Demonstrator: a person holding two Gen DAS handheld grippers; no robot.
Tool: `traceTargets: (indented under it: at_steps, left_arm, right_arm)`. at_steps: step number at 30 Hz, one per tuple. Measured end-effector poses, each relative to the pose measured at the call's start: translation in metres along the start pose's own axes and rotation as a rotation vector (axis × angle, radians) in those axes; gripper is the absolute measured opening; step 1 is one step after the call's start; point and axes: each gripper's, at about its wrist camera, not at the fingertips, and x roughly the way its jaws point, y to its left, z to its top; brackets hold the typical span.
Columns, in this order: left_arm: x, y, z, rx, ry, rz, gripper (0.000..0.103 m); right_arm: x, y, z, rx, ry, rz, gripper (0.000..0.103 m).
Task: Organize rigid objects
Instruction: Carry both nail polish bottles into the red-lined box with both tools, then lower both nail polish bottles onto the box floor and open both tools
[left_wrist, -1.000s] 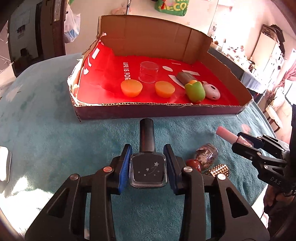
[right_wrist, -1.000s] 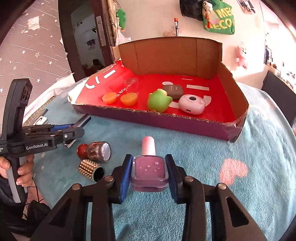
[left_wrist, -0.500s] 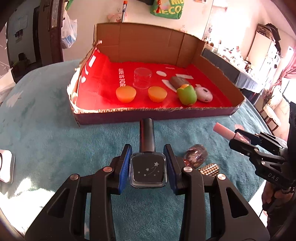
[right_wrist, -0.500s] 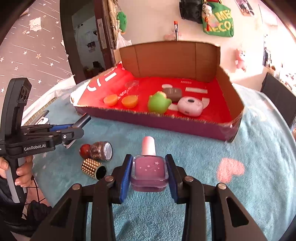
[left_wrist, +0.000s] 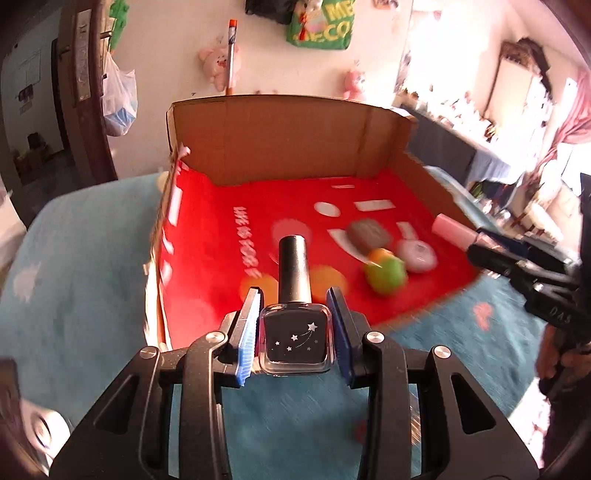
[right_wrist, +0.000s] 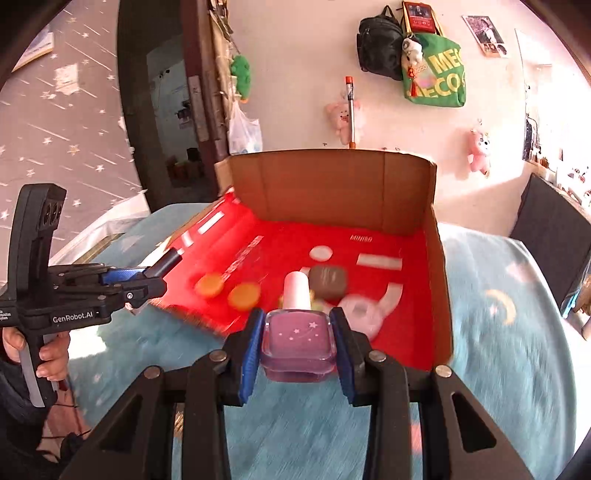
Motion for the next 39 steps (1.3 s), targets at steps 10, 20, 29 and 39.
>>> traceTargets:
  at_steps: [10, 20, 29, 39]
  left_arm:
    - [0.072, 0.026, 0.059, 0.042, 0.146, 0.052, 0.033]
    - [0.108, 0.020, 0.075, 0.102, 0.223, 0.107, 0.033]
    - [0.130, 0.020, 0.079, 0.105, 0.290, 0.128, 0.033]
    - [0.148, 0.032, 0.080, 0.057, 0.342, 0.138, 0.033]
  right_arm:
    - [0.090, -0.035, 0.056, -0.015, 0.156, -0.100, 0.038]
    - [0.138, -0.047, 0.067, -0.040, 0.292, -0.184, 0.038]
    - [0.160, -0.056, 0.061, -0.044, 0.379, -0.225, 0.038]
    - [0.176, -0.060, 0.058, -0.051, 0.465, -0.244, 0.038]
